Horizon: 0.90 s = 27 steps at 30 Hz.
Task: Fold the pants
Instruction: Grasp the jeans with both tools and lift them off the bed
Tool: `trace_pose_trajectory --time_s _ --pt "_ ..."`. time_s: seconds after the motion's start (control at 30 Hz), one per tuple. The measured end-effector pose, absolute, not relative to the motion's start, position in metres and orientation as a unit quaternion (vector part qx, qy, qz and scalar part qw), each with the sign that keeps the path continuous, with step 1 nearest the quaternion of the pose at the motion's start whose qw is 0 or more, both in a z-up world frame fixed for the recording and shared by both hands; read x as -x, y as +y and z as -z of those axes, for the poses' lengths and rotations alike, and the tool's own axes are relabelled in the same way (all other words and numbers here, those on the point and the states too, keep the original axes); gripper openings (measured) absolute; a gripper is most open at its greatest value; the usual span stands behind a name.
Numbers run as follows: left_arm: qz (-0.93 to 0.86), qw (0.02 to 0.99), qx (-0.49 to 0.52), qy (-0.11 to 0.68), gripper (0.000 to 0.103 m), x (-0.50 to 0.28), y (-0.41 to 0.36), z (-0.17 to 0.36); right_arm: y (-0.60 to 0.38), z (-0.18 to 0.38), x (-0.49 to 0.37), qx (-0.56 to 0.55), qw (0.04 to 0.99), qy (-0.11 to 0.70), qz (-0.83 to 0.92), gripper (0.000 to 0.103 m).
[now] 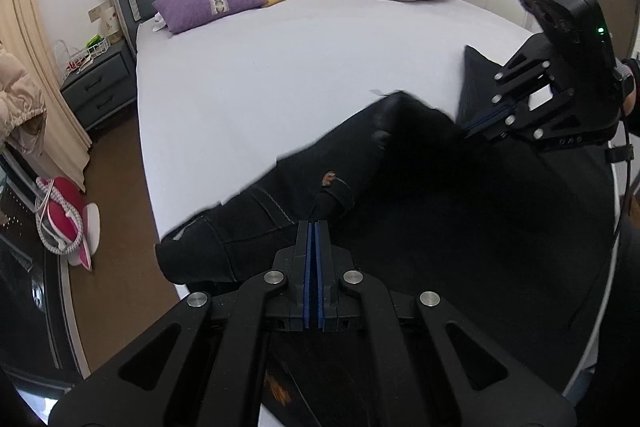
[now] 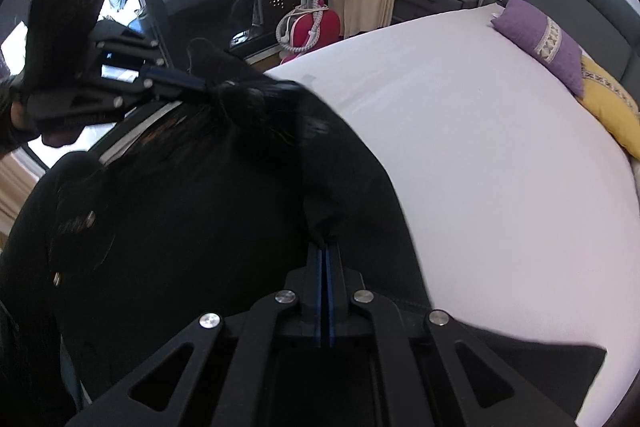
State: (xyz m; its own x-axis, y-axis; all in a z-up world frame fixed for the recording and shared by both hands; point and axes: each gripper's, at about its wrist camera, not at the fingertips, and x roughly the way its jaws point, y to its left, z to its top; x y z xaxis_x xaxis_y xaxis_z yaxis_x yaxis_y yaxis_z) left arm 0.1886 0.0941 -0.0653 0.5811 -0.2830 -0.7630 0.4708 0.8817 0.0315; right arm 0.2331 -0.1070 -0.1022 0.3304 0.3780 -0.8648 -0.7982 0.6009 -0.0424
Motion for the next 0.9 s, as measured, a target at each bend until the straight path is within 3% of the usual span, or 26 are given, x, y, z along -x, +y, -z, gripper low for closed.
trace_pose_trajectory --time_s 0.57,0.9 --pt "0.256 0.853 -0.132 0.435 0.000 0.038 0.070 0.086 -0.123 0.111 -0.064 0.339 0.751 0.436 -0.363 0.003" --pt "0.285 0.834 -0.138 0.453 0.000 0.114 0.056 0.090 -0.115 0.125 -0.011 0.388 0.730 0.434 -0.359 0.003"
